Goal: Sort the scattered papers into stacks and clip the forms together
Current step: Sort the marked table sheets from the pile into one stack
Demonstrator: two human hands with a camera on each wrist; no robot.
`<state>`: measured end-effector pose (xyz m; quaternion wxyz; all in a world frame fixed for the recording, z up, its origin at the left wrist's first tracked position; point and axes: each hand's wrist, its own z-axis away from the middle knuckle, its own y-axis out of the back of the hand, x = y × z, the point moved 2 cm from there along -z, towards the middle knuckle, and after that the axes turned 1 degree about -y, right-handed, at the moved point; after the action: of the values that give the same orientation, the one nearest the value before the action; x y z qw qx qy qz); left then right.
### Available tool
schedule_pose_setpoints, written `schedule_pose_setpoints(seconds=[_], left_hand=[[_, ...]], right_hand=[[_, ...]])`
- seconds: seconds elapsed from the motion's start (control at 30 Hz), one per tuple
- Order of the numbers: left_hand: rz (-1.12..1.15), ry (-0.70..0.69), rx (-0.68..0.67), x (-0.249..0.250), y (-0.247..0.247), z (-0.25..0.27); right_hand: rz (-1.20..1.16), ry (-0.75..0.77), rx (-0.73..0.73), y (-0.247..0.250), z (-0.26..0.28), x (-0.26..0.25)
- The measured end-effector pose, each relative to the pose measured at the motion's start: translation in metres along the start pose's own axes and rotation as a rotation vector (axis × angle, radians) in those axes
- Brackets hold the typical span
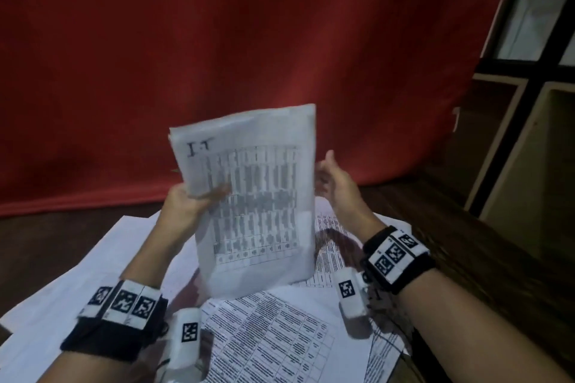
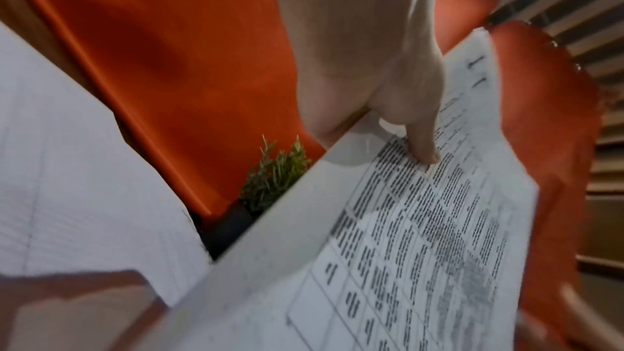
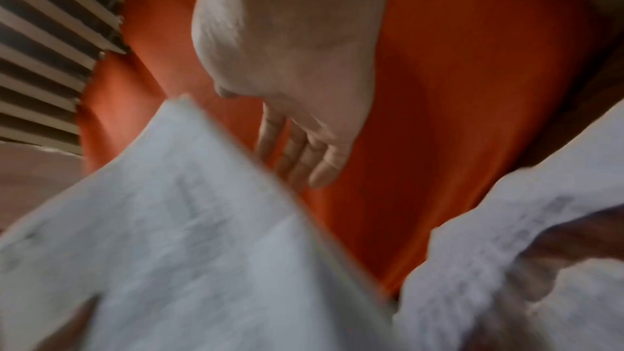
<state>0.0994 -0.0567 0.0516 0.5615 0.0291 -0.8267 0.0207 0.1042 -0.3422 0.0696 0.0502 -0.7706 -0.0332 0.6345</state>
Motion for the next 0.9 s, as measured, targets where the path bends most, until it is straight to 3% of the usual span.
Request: schedule_pose_setpoints(seconds=[0.1,0.2,0.33,0.47,0.57,0.7,0.8,0.9], left_hand=[[0.075,-0.066,0.180,0.005,0.030,-0.001],[0.105,-0.088,0.287,0.012,0.065,-0.003],[0.088,-0.086,0.296,0.010,0.085,-0.001],[0.118,-0.112,0.297,0.011,0.101,-0.002],[0.132,-0.099,0.301,0.004,0.120,-0.009],[0.194,-0.048,0.284,-0.010,0.146,-0.020],[0.201,-0.043,0.297,-0.011,0.143,-0.019],[0.208,-0.082,0.290,-0.010,0.133,-0.016]], right_hand=[[0.533,-0.187,0.026,0.044,-0.016,0.014],[1.185,-0.416,-0.128,0.075,-0.016,0.044],[1.475,-0.558,-0.114,0.084,-0.022,0.079],[1.365,-0.594,-0.133,0.082,-0.032,0.078],[1.160,-0.581,0.020,0.087,-0.036,0.064],[0.762,-0.390,0.203,0.098,-0.037,0.027],[0.878,-0.223,0.208,0.113,-0.051,-0.012],[0.929,-0.131,0.091,0.108,-0.070,-0.052]])
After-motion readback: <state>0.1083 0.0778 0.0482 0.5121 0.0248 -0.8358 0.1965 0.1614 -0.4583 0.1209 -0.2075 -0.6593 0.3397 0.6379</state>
